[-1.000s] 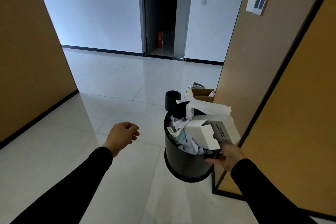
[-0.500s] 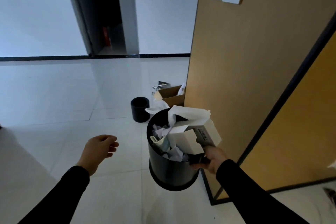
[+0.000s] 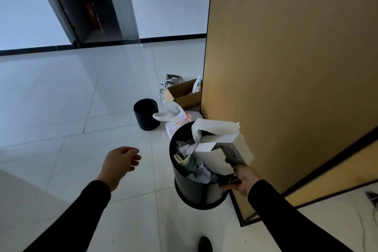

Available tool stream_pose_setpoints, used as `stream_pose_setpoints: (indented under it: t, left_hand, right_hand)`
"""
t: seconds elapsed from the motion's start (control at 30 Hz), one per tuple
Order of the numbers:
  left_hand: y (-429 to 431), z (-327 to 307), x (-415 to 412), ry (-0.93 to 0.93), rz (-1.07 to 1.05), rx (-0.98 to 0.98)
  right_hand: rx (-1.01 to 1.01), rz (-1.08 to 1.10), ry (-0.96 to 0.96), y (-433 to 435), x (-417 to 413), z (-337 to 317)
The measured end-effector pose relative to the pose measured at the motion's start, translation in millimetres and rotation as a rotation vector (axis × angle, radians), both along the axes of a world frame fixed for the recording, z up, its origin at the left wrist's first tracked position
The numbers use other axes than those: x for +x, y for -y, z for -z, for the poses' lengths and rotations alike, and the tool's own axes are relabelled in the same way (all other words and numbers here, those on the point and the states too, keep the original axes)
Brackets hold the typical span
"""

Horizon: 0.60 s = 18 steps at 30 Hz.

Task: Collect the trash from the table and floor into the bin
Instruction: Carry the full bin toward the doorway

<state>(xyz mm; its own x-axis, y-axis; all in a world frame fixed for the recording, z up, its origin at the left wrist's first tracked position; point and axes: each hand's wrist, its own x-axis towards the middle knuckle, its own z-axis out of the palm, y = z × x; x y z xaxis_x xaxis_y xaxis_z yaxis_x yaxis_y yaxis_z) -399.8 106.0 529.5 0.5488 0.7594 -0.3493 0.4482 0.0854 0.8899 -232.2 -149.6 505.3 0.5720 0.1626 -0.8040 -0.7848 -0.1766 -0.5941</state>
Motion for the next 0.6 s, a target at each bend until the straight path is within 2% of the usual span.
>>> stream_pose_setpoints:
  t: [0.17,0.33,0.43,0.6]
  left_hand:
    - [-18.9,38.3,64.8,-0.015,-0.111,-0.085]
    - [-27.9,104.1,100.1,-0.033,-0.250,-0.108]
    - [-32.9,156.1,107.2,-0.065,-0.354,-0.120]
    - [-38.3,251.0,102.9,-0.172,-0.450,-0.142]
  right_hand:
    - [-0.032,0.035,-0.083,-20.9,56.9,59.3]
    - [-0.087,0.046,-0.171,-42.2,93.0,128.6]
    - [-0.111,0.009,-0.197,-55.5,105.0,179.5]
    - [-0.114,0.073,-0.273,-73.1,110.2,273.4]
